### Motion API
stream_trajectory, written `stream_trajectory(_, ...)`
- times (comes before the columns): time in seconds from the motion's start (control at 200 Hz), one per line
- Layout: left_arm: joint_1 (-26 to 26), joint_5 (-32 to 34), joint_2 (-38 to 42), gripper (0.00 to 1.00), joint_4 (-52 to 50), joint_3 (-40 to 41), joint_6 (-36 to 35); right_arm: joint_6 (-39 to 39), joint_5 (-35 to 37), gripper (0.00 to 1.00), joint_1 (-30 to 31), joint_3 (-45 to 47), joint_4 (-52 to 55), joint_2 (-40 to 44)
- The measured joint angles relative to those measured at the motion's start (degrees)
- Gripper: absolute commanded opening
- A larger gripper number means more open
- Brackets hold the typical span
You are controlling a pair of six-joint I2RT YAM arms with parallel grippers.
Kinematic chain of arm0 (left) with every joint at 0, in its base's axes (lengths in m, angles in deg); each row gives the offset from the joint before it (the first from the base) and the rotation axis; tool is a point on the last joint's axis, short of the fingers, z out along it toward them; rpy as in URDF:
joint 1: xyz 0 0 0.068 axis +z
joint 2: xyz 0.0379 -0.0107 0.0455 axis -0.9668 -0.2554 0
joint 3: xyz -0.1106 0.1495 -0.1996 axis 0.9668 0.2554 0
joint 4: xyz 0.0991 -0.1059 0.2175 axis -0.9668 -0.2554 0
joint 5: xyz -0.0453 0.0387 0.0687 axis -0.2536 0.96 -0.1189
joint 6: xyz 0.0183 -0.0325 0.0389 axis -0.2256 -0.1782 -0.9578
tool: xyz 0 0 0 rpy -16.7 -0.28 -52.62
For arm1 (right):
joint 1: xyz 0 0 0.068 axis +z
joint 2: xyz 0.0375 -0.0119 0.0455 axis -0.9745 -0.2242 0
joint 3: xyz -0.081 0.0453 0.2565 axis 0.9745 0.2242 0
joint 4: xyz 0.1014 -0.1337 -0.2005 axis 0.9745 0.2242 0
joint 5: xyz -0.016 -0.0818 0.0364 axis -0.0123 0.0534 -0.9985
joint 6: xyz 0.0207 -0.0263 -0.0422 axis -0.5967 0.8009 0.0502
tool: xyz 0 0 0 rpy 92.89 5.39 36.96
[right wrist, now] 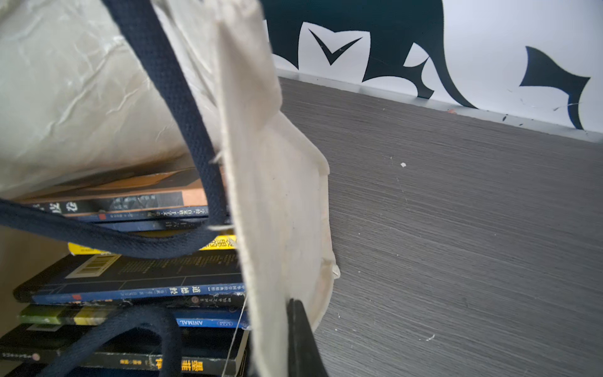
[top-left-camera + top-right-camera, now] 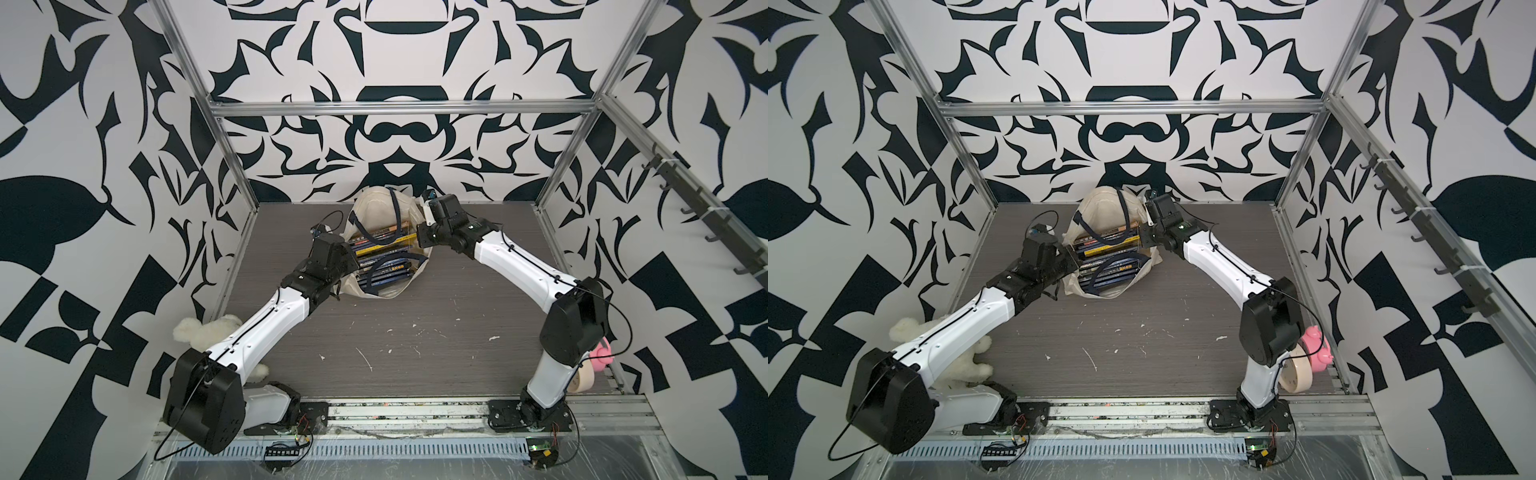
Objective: Take out the books from the canvas bag
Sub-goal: Adjust the canvas bag at the center of the board.
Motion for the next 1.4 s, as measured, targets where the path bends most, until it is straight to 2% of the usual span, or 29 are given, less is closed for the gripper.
stream_trajectory(0.095,-2.08,1.14,1.31,0.0,0.0,1.09,0.13,-0.46,-1.16,0.41,0.0,2.93,0.2,2.89)
stream_trajectory(0.14,-3.06,1.55,1.57,0.0,0.0,1.53,0.22,-1.79,-1.79,0.48,0.0,4.5,0.61,4.83)
stream_trajectory(0.46,-4.98,2.89,2.38,0.0,1.46,3.61,0.66,-2.78,-5.38,0.61,0.37,9.62,2.82,18.34)
stream_trajectory(0.615,-5.14,3.37,2.38,0.0,1.53,3.65,0.33,-1.27,-6.73,0.65,3.78,8.59,5.38,20.9)
stream_trajectory(0.775,-5.44,3.93,2.38,0.0,1.44,3.65,-0.68,1.75,-7.8,0.66,7.96,1.4,10.19,15.74)
stream_trajectory(0.96,-5.73,4.44,2.38,0.0,1.09,3.65,-1.57,4.76,-7.1,0.66,9.4,-6.43,16.46,7.17)
stream_trajectory(1.4,-6.23,5.64,3.15,0.0,-0.2,3.63,-2.78,11.26,8.79,0.66,11.82,-22.51,30.16,-10.84)
